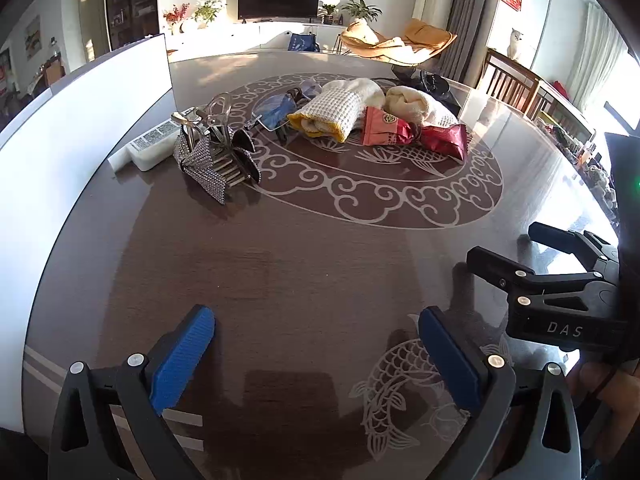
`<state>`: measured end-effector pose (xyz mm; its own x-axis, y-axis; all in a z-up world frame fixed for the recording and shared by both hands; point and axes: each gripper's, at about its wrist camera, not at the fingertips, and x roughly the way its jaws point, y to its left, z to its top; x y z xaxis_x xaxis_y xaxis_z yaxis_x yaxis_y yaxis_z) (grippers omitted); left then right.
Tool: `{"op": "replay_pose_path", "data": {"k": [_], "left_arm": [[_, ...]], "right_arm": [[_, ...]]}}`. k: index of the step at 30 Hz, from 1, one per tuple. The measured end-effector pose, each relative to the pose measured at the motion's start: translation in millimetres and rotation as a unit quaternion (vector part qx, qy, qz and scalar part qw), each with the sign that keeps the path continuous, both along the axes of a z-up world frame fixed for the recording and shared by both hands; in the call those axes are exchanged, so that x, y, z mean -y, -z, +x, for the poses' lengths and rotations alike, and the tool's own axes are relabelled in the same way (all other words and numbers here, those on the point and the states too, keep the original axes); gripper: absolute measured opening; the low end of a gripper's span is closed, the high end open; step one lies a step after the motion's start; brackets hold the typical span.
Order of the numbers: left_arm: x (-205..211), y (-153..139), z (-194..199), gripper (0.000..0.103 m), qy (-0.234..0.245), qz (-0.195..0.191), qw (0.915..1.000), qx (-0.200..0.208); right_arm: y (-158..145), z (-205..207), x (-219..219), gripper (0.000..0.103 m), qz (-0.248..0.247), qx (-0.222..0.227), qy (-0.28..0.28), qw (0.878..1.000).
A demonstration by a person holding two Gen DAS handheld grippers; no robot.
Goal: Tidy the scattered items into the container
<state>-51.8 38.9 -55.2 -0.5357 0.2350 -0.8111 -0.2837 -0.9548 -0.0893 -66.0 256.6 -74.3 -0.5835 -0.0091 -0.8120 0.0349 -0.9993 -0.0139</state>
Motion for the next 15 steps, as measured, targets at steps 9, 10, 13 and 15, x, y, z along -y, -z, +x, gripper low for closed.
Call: {"op": "replay_pose_path", "data": {"k": [9, 10, 13, 15], "left_arm": [[-12, 5, 2, 0.103, 0.005, -0.045, 0.9990, -0.003], [-12, 5, 2, 0.103, 0.005, -0.046, 0.9989, -0.003], [-11, 5, 2, 0.103, 0.004, -0.045, 0.9990, -0.003], [-12, 5, 2, 0.103, 0.001, -0.046, 0.9989, -0.002]], "right_arm": [[0, 1, 1, 0.103, -0.001, 0.000, 0.000, 1.000], [0, 1, 1, 0.103, -0.001, 0.000, 0.000, 1.000], [0, 1, 1, 0.103, -0.001, 0.000, 0.000, 1.000], [0, 1, 2, 0.103, -0.001, 0.000, 0.000, 1.000]]}}
